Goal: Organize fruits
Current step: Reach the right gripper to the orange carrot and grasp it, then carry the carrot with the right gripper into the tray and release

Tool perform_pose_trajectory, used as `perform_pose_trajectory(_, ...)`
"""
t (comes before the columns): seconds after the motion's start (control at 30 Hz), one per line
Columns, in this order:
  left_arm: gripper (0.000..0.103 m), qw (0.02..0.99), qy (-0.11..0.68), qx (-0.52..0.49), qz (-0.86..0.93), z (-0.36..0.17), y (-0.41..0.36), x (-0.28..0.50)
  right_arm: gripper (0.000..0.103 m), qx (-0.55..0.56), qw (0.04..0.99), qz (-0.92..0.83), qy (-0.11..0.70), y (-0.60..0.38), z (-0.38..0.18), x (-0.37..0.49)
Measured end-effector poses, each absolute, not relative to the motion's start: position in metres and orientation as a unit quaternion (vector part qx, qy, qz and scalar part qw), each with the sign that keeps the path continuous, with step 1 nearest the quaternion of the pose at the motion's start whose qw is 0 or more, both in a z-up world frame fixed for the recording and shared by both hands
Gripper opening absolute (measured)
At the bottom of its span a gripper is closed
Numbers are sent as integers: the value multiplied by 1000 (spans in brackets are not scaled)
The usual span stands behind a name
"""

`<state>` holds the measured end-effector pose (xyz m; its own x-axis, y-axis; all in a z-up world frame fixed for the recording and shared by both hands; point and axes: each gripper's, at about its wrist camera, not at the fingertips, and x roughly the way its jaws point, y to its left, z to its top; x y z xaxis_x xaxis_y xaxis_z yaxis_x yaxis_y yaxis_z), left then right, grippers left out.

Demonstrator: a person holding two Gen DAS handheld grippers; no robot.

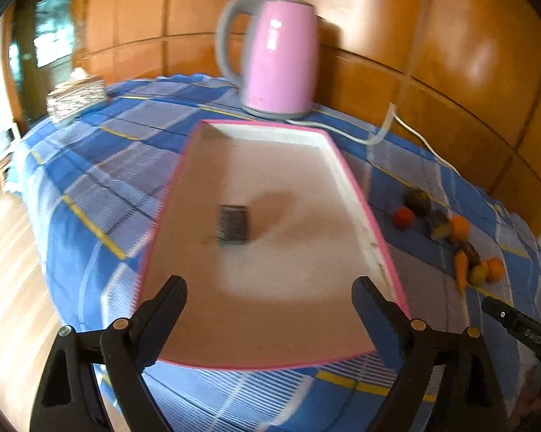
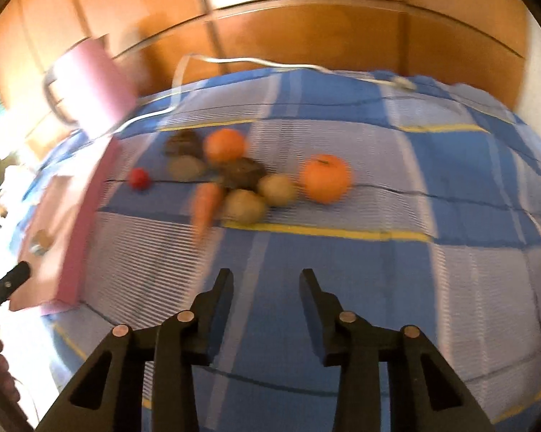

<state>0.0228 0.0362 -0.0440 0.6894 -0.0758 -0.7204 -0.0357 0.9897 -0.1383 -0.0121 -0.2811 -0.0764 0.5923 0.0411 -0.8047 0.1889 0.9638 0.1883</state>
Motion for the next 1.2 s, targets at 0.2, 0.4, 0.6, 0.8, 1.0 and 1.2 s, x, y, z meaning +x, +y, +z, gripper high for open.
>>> perform_pose_trajectory(0.2,96,915,389,-100,45,-44,65,24,36,110,882,2,457,-255,-74,31)
perform_pose_trajectory(0.4,99,909,394,-114,72,-49,80,25,36,84,880,-4,468,-246,-79,62)
perform_pose_trajectory(0.6,100,907,398,-118,73,-52,85,25,25,26,875,-35,481,-236,-90,79)
perform_pose_trajectory(0.8,100,905,402,-119,66,-54,84,24,22,12,875,-36,482,-237,-95,77)
perform_pose_trajectory(1.0,101,907,399,-119,60,-52,82,24,22,51,883,6,466,-235,-78,67)
perform_pose_trajectory(1.2,101,906,399,-125,66,-51,86,23,22,66,892,76,441,-208,-50,56)
